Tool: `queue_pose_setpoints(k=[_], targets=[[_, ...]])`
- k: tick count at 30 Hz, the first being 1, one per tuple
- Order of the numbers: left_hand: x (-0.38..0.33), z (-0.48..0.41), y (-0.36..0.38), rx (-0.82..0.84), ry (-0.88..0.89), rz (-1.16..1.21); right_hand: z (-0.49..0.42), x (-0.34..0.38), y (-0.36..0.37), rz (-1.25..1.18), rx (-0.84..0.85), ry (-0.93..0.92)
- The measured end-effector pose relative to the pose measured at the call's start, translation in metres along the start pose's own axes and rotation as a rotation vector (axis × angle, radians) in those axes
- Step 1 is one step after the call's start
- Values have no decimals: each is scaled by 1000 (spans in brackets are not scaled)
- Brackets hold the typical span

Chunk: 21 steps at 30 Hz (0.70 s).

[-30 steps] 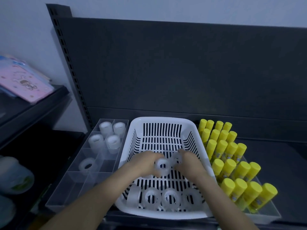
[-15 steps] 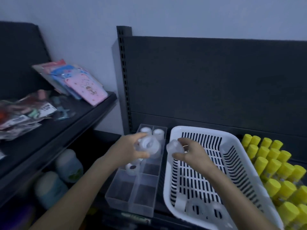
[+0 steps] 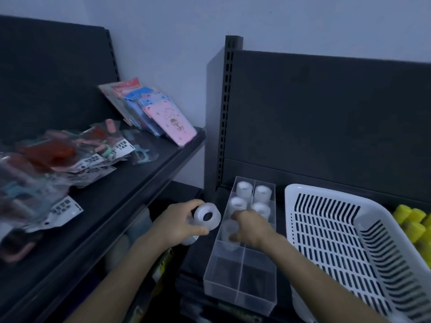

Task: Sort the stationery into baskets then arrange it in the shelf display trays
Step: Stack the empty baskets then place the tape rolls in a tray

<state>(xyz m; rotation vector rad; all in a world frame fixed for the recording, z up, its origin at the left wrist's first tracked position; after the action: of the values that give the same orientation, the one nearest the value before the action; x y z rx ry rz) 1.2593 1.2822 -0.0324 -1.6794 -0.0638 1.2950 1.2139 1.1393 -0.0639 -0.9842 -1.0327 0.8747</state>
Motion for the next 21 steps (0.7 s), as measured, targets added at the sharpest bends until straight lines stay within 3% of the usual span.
queue_pose_setpoints(k=[5, 10, 13, 21], targets=[[-3, -5, 3, 2, 20, 46, -1, 1, 1, 8, -10, -6], [-23, -9, 10, 27, 70, 40, 13, -9, -43, -298, -137, -22], [-37, -14, 20, 56, 106, 15, 26, -2, -52, -434, -69, -130], [-53, -22, 43, 88, 127, 12, 39, -7, -50, -329, -81, -199]])
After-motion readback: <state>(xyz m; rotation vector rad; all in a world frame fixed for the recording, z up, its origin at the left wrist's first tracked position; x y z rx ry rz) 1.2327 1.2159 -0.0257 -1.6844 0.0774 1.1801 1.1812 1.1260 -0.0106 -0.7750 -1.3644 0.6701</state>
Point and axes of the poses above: each hand's wrist, its own z-axis away from the middle knuckle, its own y-axis out of the palm, x = y × z, the point moved 10 cm from there along -z, towards the middle knuckle, and after that the axes turned 1 degree about y, right-handed, at the moved point
